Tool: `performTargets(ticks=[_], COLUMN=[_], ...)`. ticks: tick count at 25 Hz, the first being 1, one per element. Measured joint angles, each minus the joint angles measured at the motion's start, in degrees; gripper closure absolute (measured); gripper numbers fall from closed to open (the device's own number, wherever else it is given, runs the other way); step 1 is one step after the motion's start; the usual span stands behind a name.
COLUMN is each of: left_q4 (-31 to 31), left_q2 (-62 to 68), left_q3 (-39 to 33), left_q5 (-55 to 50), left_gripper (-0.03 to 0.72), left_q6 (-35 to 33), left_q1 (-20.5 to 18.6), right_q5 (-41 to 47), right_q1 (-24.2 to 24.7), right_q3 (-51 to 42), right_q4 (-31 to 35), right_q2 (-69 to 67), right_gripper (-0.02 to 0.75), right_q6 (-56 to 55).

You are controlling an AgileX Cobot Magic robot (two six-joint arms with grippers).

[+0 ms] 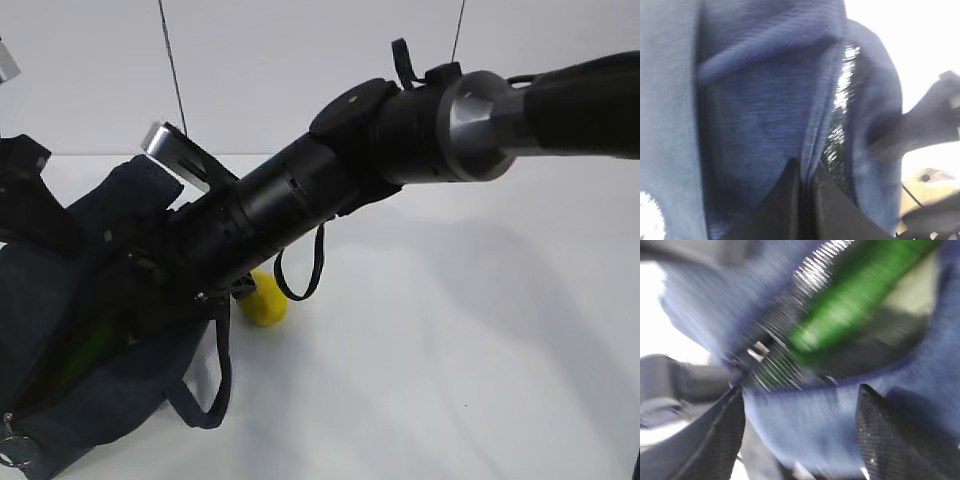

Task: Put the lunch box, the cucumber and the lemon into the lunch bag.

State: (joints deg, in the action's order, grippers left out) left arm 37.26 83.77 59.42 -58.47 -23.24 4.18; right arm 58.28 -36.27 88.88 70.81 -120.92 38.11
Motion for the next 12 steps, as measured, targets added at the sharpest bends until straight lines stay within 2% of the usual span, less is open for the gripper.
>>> performTargets(ticks=[8,12], left_q4=[-1.26,-1.77], left_q2=[0.00,0.00], left_q3=[0.10,0.10], left_q5=[-1.53,-1.82], left_gripper=[0.695,0.695], left_q6=[0.00,0.00], left_q1=[-4.88,-6.12], right_q5=[6.06,7.47], right_q1=[1.76,2.10], right_q3=[8.25,12.20], right_q4=[-15.19,-20.41], right_q2=[0.00,0.00], right_gripper=[0.209,0.209], right_q6=[-9.04,-11.80])
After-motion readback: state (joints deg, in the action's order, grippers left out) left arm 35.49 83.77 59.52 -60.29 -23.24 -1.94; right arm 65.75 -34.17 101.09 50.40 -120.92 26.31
